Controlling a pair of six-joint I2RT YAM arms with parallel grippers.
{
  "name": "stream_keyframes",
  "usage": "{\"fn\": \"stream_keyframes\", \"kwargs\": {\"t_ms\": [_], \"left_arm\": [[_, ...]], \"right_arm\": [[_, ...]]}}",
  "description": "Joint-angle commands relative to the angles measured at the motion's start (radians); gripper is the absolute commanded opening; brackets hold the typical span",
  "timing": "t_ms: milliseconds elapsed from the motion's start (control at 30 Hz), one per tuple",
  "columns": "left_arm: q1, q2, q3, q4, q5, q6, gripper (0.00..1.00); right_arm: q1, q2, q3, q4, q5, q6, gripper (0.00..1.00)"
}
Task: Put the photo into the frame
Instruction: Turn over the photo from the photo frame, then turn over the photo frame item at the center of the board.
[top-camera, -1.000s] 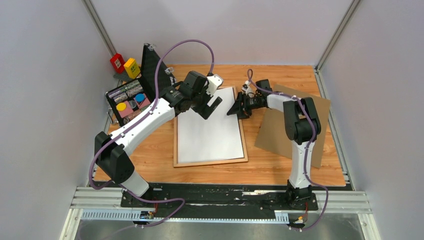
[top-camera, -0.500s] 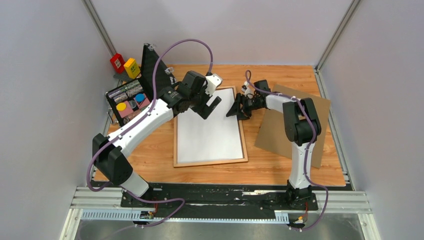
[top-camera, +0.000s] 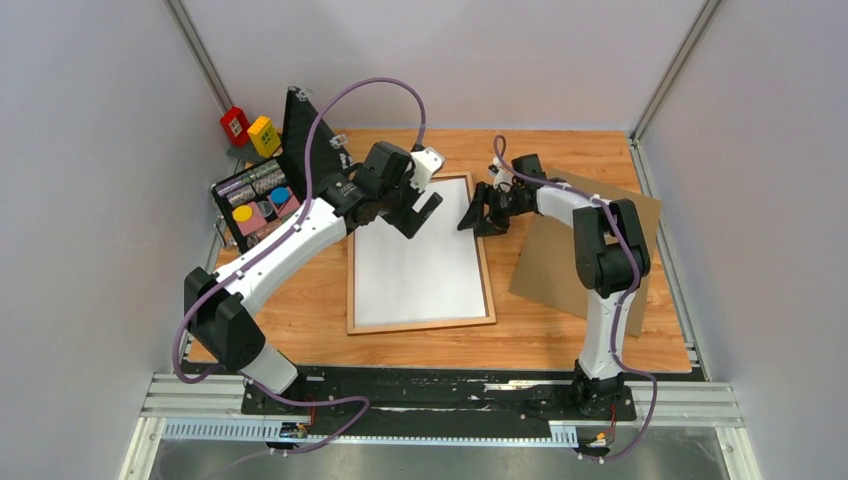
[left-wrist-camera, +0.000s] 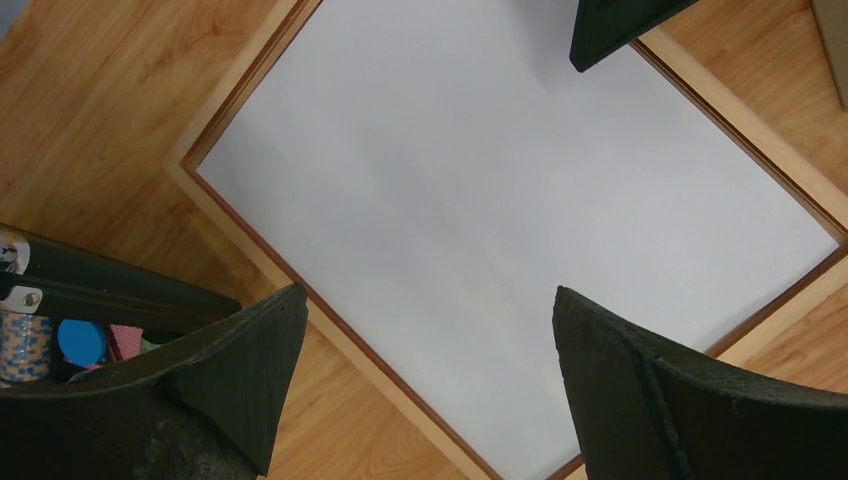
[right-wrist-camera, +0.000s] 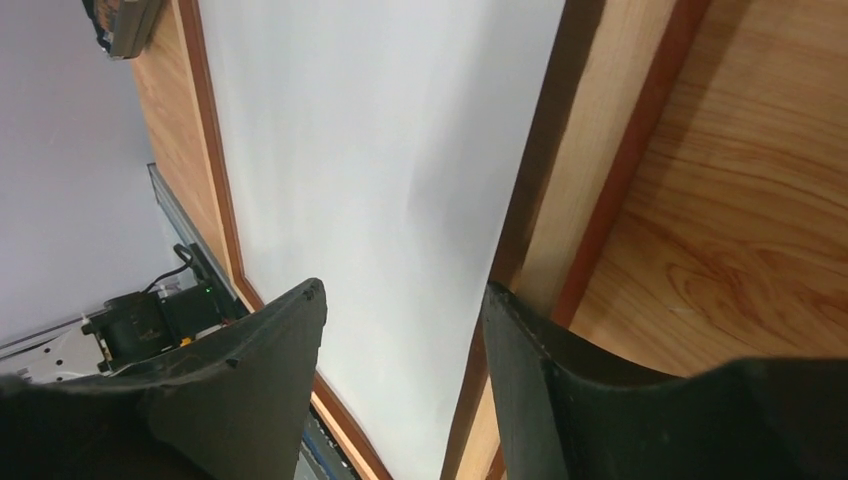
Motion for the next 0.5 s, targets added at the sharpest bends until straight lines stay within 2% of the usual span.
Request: {"fn": "stream_keyframes", "kwargs": {"t_ms": [0, 300, 400, 467], "left_arm": [[0.004, -0.051, -0.006, 0.037, -0.012, 0.017, 1.00], [0.004, -0.051, -0.014, 0.053, -0.028, 0.016, 1.00], [0.004, -0.031, 0.007, 0.056, -0.002, 0.024, 1.00], [0.004, -0.003, 0.038, 0.050, 0.026, 0.020, 1.00]], "right_arm": [[-0.012, -0.089, 0.030, -0.026, 0.065, -0.059, 0.60], [-0.028, -0.344, -0.073, -0.075, 0.411, -0.305, 0.67], [-0.094, -0.427, -0.139, -0.085, 0.461, -0.324, 0.79], [-0.156, -0.472, -0.178, -0.104, 0.457, -0.319, 0.82]]}}
